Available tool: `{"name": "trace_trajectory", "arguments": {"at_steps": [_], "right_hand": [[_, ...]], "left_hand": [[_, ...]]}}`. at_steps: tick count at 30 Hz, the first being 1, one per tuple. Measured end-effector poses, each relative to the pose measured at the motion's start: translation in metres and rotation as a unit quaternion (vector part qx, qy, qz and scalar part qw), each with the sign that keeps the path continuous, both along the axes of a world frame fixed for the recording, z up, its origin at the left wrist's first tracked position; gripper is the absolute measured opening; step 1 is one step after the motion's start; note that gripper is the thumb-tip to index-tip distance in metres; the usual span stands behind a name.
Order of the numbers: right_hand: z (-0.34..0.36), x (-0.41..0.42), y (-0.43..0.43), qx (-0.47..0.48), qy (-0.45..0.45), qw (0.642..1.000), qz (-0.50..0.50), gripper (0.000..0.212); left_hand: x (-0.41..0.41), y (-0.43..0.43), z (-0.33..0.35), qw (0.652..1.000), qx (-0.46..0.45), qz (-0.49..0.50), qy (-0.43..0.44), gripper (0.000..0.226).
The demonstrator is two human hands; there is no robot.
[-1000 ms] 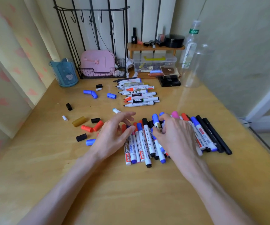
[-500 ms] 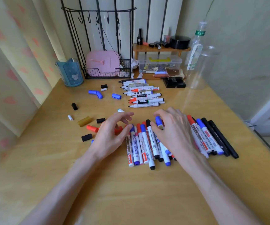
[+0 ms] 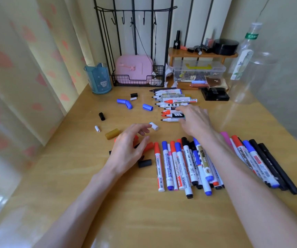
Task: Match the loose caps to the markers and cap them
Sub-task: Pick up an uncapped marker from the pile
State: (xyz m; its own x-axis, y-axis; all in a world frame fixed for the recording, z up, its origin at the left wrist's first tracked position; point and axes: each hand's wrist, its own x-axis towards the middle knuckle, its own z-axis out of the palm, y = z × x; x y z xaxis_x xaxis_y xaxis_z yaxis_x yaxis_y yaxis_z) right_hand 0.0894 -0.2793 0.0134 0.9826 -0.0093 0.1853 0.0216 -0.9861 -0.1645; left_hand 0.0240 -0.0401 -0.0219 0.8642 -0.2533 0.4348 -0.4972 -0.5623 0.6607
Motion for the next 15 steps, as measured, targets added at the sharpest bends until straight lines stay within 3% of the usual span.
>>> {"name": "trace_trajectory", "arguments": {"at_steps": [6, 11, 15], "right_hand": [[-0.010, 0.010, -0.001, -0.024, -0.049, 0.998, -0.034, 0.029], [-0.003, 0.001, -0.001, 0.005, -0.073, 0.997, -0.009, 0.033], [0.005, -0.016, 0.005, 0.030, -0.114, 0.992, 0.032, 0.035]], "left_hand": [[0.005, 0.017, 0.002, 0.999, 0.002, 0.033, 0.000, 0.035], [0.017, 0.038, -0.001, 0.996, 0.023, 0.085, -0.003, 0.034], [0.024, 0.045, -0.011, 0.986, 0.096, 0.134, -0.006, 0.028]]}}
